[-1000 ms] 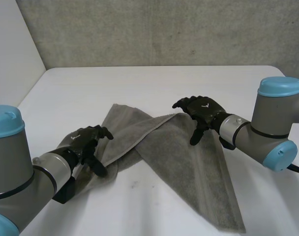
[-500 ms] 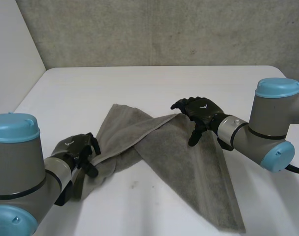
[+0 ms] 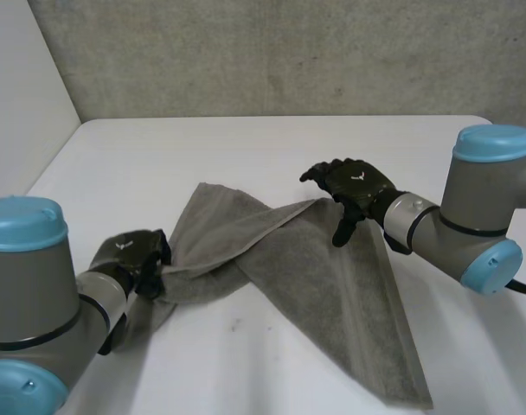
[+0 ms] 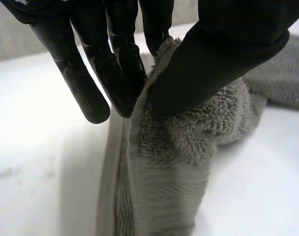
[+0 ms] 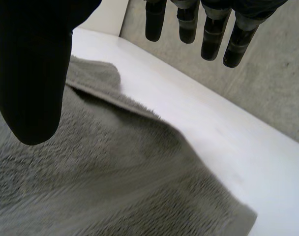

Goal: Fold the towel.

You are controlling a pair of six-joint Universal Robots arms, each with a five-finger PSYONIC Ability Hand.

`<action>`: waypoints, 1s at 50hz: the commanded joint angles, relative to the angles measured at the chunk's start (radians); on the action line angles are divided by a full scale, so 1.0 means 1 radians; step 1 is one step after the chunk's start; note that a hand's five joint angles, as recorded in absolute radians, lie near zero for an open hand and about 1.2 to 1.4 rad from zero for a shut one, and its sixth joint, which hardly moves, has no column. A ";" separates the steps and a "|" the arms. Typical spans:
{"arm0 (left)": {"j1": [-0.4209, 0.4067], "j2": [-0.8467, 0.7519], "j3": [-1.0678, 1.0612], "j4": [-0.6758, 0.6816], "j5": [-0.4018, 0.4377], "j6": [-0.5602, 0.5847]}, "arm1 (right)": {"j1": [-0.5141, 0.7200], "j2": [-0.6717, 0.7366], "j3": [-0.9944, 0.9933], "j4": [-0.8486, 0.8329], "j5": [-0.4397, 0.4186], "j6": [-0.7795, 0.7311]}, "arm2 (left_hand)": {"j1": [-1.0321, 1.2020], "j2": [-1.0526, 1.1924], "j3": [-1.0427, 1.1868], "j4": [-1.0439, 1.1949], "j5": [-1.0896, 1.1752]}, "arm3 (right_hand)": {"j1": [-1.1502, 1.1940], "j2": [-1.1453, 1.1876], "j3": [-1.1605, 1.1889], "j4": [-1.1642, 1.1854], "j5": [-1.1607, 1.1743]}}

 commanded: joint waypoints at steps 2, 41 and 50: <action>-0.036 0.216 0.024 -0.065 0.009 0.139 | 0.001 -0.018 -0.113 0.076 -0.055 -0.012 | 0.213 0.184 0.186 0.186 0.197 | 0.030 0.041 0.044 0.037 -0.009; -0.155 0.493 0.027 -0.117 0.006 0.447 | 0.180 0.280 -0.405 0.112 -0.222 -0.001 | 0.213 0.184 0.186 0.186 0.197 | 1.215 1.226 1.229 1.222 1.176; -0.050 0.279 0.304 0.090 0.030 0.536 | 0.030 -0.083 -0.338 -0.202 0.002 -0.006 | 0.213 0.184 0.186 0.186 0.197 | 1.215 1.226 1.229 1.222 1.176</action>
